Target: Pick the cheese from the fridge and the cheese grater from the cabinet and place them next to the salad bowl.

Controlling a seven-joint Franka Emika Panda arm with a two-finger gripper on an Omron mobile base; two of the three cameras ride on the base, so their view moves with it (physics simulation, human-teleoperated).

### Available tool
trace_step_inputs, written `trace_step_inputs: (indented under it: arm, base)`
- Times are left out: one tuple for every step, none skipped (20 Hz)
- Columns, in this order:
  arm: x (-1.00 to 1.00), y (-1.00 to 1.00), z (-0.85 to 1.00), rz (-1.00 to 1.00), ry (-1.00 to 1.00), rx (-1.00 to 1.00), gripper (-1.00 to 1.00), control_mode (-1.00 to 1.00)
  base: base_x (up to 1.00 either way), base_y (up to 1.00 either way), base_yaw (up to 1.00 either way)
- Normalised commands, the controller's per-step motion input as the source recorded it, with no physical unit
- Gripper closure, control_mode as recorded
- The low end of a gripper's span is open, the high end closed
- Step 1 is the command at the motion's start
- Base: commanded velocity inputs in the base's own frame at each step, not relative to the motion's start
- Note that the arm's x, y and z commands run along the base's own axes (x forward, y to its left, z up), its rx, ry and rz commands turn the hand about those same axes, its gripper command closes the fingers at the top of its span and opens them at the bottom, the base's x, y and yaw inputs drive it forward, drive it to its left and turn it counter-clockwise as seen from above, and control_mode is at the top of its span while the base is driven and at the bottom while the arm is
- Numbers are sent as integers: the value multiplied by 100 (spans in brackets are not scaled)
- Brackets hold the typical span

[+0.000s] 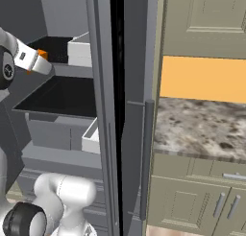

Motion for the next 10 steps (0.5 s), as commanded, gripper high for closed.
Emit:
trace_step_inputs:
  arm:
    - [-78,-10,-22,27,4,0,100,-100]
    - [-86,-16,-11,28,7,0,100,-100]
    - [-93,-14,-9,30,9,0,100,-100]
    - [-93,-15,-15,31,8,0,100,-100]
    - [-84,-21,-24,33,5,0,100,-100]
    - [-74,-18,-25,32,0,-1,100,-100]
    - [-79,-19,-27,28,0,-6,100,-100]
    - [-91,-19,-29,25,0,-7,100,-100]
    - [-86,-11,-30,20,0,-9,100,-100]
    - [-78,-2,-37,13,0,-11,100,-100]
  base:
    - [0,0,0]
    - [0,0,0]
    - [0,0,0]
    - [0,0,0]
    - [0,0,0]
    - [0,0,0]
    - [0,0,0]
    - [0,0,0]
    - [0,0,0]
    - [0,0,0]
